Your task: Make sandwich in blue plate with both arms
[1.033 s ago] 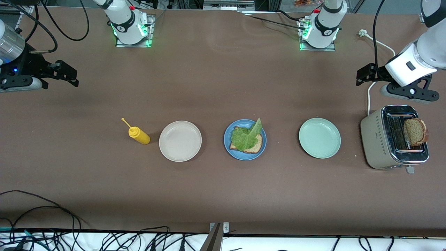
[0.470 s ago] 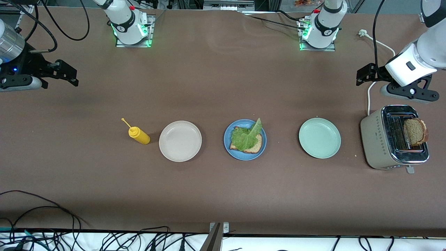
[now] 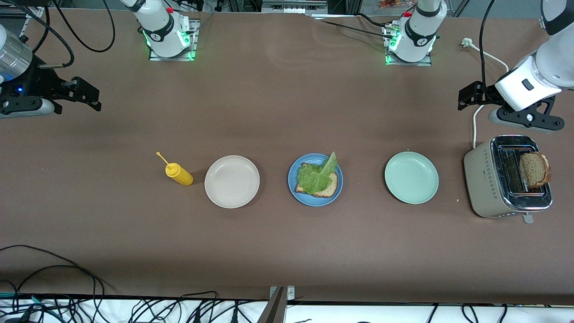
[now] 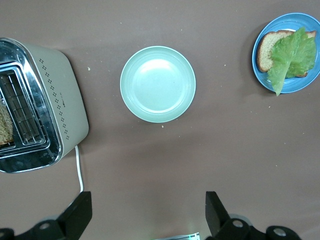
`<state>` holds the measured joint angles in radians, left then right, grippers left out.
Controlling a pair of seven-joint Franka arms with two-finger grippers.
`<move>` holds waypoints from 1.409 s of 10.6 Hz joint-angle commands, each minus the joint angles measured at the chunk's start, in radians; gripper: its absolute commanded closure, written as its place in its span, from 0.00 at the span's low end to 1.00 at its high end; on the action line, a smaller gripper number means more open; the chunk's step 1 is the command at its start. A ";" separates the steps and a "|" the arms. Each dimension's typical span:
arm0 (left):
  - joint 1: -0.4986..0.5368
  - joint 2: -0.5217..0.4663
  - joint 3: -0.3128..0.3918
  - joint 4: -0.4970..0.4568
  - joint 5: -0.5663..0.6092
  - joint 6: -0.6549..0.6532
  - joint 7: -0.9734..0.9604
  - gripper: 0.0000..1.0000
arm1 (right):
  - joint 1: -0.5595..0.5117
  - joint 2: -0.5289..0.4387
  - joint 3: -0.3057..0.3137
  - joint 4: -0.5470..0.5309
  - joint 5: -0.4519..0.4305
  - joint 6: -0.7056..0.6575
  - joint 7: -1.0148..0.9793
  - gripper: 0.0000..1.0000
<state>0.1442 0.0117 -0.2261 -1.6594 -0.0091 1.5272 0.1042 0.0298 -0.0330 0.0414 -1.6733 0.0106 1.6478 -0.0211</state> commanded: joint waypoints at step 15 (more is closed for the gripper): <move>-0.005 -0.021 -0.009 -0.013 -0.014 -0.018 -0.006 0.00 | -0.131 0.335 -0.043 -0.019 0.478 0.202 -0.894 0.00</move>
<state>0.1420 0.0096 -0.2336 -1.6593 -0.0091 1.5169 0.1042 -0.0568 0.2146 -0.0079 -1.7114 0.3933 1.8226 -0.7345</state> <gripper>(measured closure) 0.000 0.000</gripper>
